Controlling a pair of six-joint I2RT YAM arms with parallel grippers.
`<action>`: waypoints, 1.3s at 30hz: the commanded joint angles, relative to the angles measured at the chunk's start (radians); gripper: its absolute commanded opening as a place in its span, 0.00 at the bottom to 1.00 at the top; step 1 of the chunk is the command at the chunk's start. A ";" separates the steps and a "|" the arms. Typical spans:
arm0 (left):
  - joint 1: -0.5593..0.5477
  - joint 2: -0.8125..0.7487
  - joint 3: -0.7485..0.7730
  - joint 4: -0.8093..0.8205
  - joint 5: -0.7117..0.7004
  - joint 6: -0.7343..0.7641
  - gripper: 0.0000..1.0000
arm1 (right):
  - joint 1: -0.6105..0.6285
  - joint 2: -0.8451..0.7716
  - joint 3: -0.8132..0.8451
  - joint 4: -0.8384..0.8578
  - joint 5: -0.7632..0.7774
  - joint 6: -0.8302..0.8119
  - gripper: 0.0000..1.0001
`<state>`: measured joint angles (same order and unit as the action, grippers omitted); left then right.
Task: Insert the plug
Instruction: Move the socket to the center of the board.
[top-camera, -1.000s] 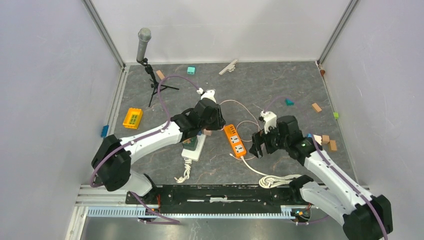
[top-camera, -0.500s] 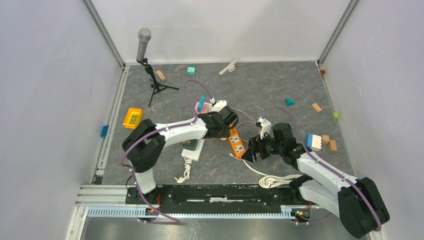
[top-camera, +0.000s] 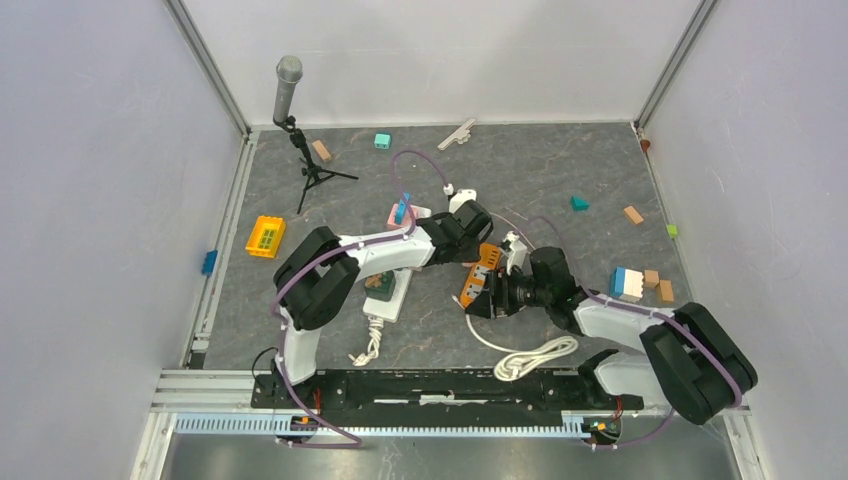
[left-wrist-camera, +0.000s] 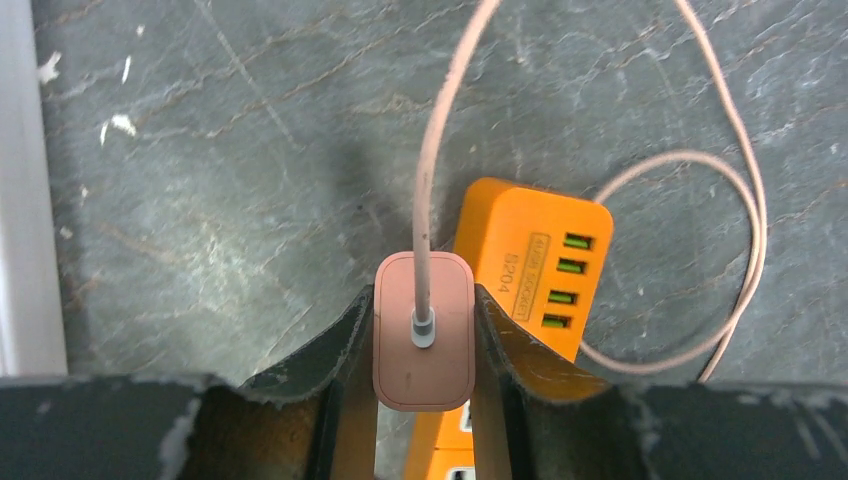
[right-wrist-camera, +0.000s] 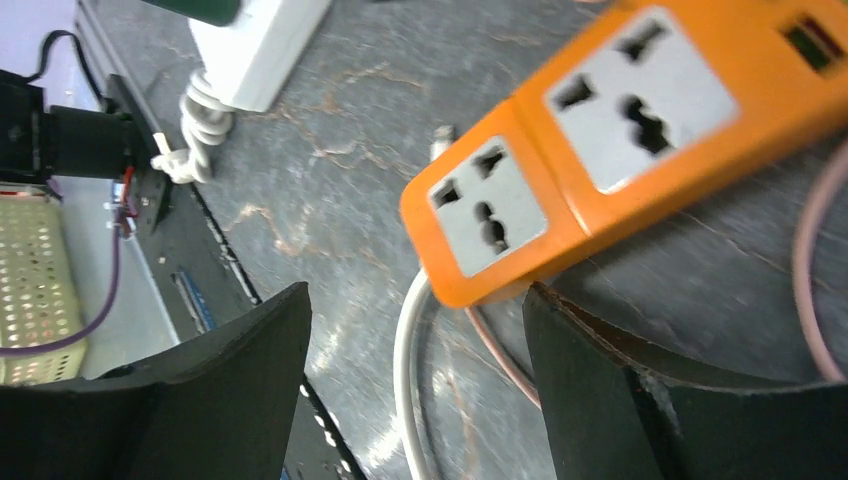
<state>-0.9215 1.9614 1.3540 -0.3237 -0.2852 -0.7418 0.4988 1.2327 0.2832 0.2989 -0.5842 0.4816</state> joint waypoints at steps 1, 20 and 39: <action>0.009 0.019 0.059 0.095 0.053 0.079 0.02 | 0.060 0.031 0.046 0.248 -0.024 0.121 0.81; 0.016 -0.446 -0.240 0.289 0.020 0.371 0.02 | -0.033 -0.307 0.144 -0.341 0.259 -0.174 0.93; 0.024 -0.530 -0.418 0.397 0.004 0.138 0.02 | -0.108 -0.395 0.157 -0.464 0.353 -0.236 0.97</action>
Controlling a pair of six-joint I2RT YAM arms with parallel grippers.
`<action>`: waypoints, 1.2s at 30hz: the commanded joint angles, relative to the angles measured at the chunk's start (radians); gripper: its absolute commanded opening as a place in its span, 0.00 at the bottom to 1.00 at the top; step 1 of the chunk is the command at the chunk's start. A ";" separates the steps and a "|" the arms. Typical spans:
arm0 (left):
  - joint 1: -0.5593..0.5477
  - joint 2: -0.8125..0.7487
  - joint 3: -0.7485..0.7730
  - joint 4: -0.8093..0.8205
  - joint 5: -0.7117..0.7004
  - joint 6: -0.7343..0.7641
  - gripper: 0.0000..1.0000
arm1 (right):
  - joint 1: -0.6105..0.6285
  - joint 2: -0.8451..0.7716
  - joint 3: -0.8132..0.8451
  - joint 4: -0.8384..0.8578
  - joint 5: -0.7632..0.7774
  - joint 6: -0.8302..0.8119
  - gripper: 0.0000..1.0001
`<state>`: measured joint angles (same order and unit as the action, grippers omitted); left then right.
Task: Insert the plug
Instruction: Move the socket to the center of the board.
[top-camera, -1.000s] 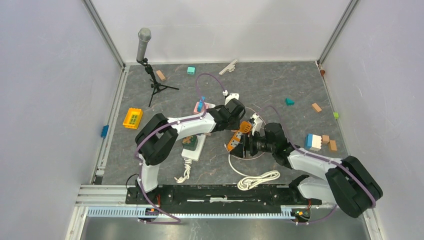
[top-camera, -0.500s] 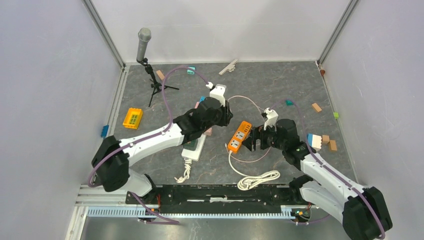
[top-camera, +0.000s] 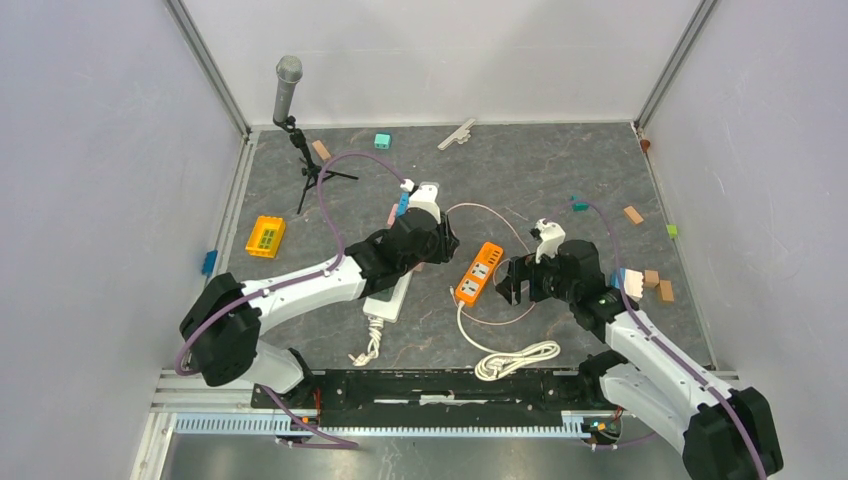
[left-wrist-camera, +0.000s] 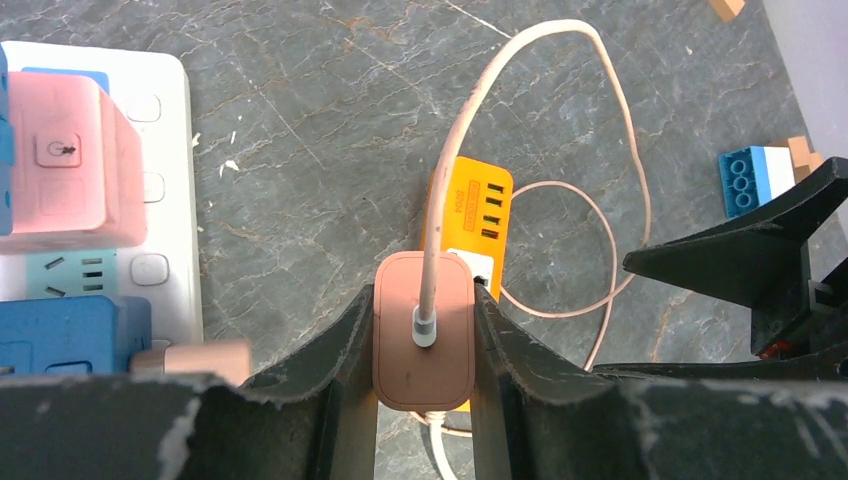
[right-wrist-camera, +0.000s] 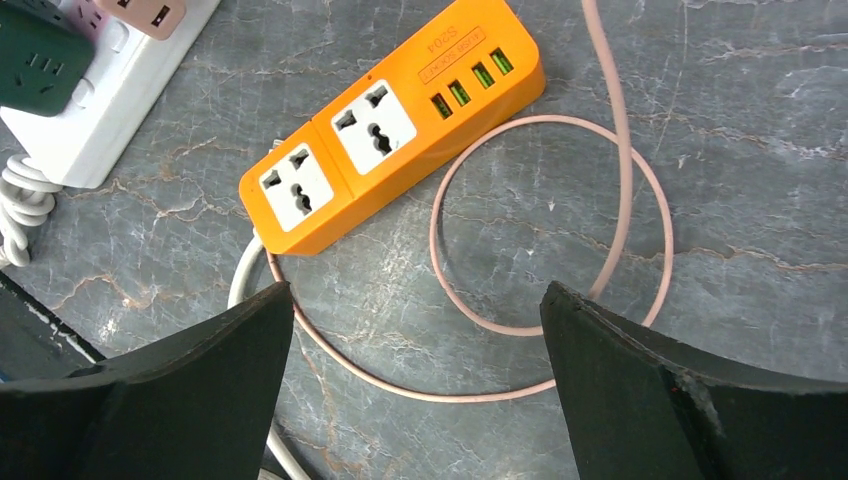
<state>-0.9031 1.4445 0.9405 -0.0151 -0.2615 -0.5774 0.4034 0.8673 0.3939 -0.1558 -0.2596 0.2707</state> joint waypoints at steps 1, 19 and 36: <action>0.006 -0.010 -0.013 0.114 0.009 -0.010 0.02 | -0.016 -0.034 0.046 -0.015 0.032 -0.026 0.97; 0.004 0.170 0.030 0.284 0.214 0.086 0.02 | -0.096 -0.142 0.018 -0.067 0.075 -0.026 0.98; -0.006 0.290 0.054 0.304 0.214 0.199 0.02 | -0.111 -0.199 0.036 -0.076 0.076 -0.042 0.98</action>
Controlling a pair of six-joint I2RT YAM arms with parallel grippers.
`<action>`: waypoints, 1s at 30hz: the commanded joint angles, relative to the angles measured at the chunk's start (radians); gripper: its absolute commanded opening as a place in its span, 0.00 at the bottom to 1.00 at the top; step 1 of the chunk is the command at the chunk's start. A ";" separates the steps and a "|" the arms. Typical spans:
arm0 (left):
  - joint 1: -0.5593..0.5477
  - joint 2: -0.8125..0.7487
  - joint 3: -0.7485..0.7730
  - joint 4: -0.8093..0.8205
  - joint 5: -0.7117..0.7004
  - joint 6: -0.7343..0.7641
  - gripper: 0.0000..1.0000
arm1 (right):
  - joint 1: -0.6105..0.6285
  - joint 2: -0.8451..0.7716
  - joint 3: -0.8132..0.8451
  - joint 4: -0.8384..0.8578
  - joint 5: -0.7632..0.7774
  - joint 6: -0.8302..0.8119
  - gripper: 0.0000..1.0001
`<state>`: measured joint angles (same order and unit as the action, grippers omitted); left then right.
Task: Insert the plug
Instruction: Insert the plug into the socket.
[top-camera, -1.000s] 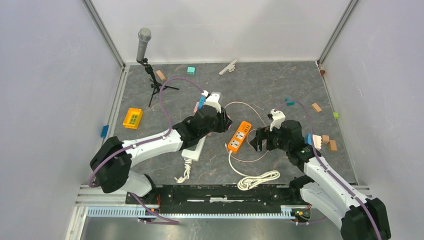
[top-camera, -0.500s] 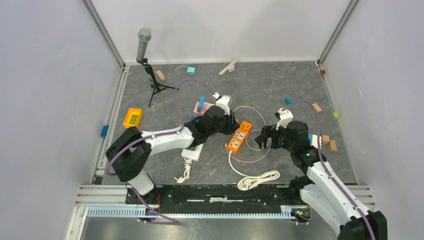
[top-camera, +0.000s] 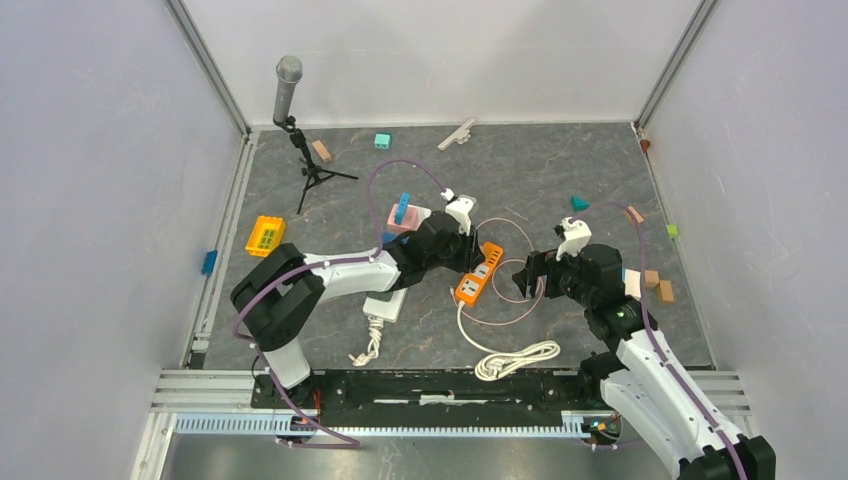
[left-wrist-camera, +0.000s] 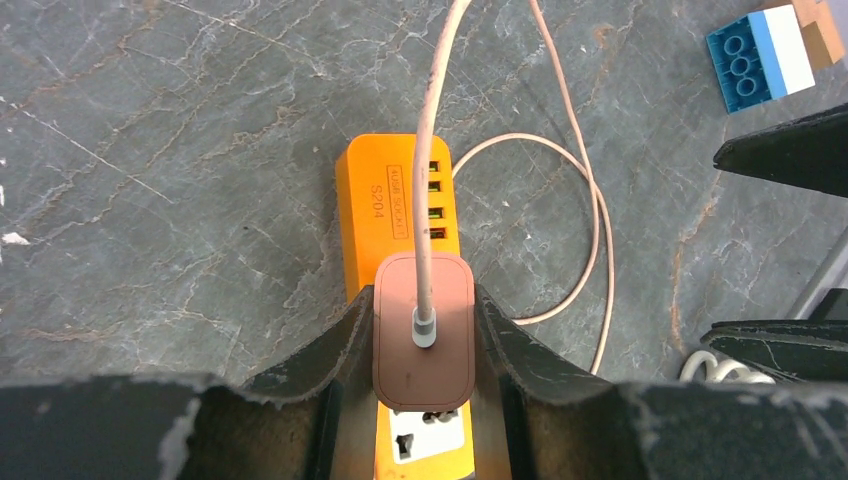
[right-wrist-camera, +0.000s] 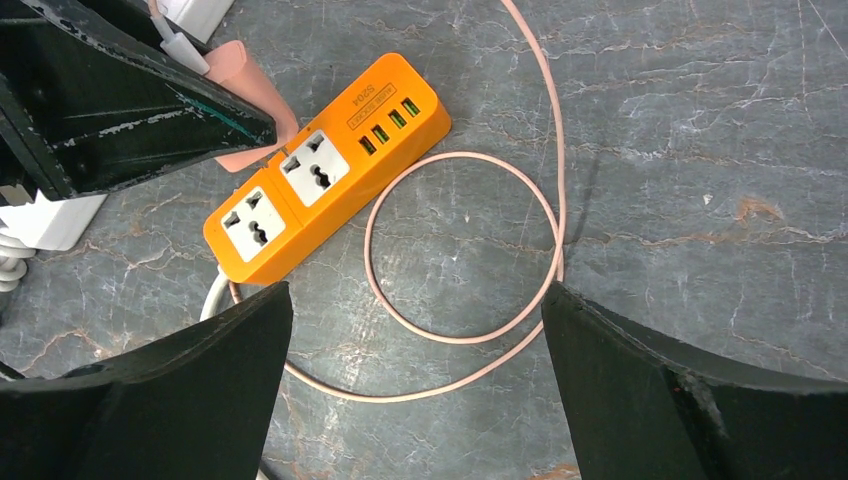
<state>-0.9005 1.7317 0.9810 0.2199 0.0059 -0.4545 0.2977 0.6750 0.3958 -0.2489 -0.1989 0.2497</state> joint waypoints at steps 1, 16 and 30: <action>-0.010 0.004 0.012 0.073 -0.059 0.083 0.02 | -0.005 -0.007 0.035 0.017 0.013 -0.021 0.98; -0.028 0.051 -0.009 0.123 -0.098 0.110 0.02 | -0.007 0.010 0.056 0.008 -0.001 -0.040 0.98; -0.053 0.089 -0.043 0.165 -0.137 0.105 0.02 | -0.006 0.020 0.051 0.011 -0.018 -0.047 0.98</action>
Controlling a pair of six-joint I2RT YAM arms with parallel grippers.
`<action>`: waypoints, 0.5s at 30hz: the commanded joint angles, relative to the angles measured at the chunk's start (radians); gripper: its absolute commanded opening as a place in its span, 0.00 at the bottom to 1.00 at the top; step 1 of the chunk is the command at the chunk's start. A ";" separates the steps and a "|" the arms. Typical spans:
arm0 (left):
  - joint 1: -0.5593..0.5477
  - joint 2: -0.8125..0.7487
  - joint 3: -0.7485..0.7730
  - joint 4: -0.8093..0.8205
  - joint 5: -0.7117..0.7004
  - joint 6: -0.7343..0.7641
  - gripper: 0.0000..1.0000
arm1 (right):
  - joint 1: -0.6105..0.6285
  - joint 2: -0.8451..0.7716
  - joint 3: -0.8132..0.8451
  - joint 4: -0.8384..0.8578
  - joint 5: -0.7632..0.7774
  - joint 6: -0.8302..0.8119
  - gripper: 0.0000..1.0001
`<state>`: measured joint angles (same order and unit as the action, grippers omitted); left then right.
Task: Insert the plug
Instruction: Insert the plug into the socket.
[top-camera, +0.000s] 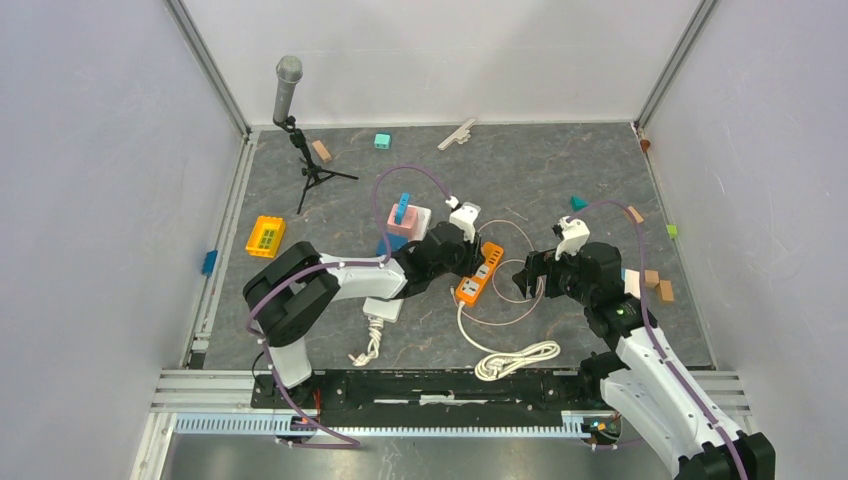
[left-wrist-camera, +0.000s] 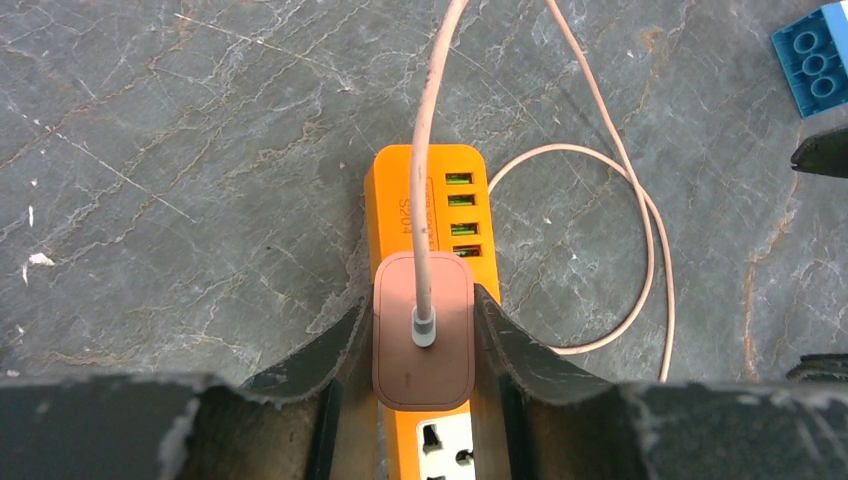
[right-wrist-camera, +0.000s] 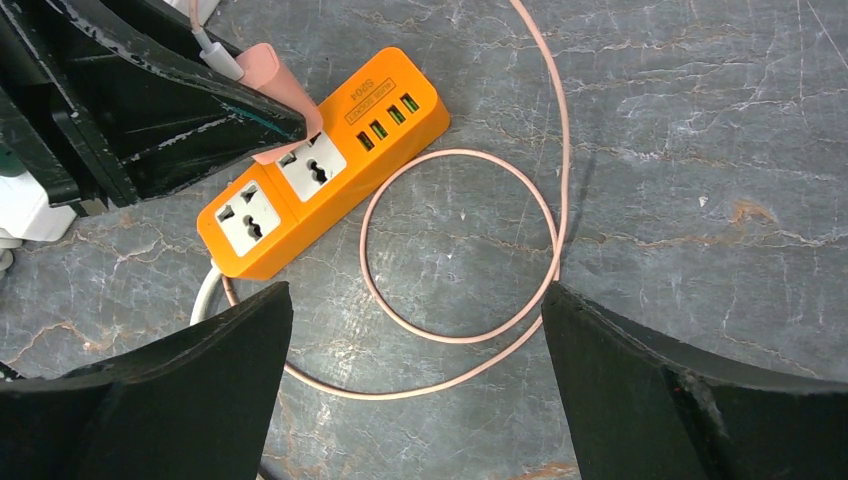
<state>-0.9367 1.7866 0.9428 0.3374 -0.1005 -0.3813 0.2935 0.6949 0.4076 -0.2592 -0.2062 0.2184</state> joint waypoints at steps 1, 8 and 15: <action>-0.019 0.039 -0.003 0.048 -0.032 0.034 0.02 | -0.002 0.001 0.038 0.021 -0.012 -0.015 0.98; -0.037 0.049 -0.022 0.035 -0.073 0.044 0.02 | -0.003 -0.003 0.036 0.020 -0.015 -0.019 0.98; -0.076 0.069 -0.036 0.010 -0.117 0.074 0.02 | -0.002 -0.004 0.040 0.023 -0.015 -0.017 0.98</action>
<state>-0.9779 1.8118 0.9356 0.3847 -0.1860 -0.3702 0.2935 0.6949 0.4076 -0.2596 -0.2092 0.2115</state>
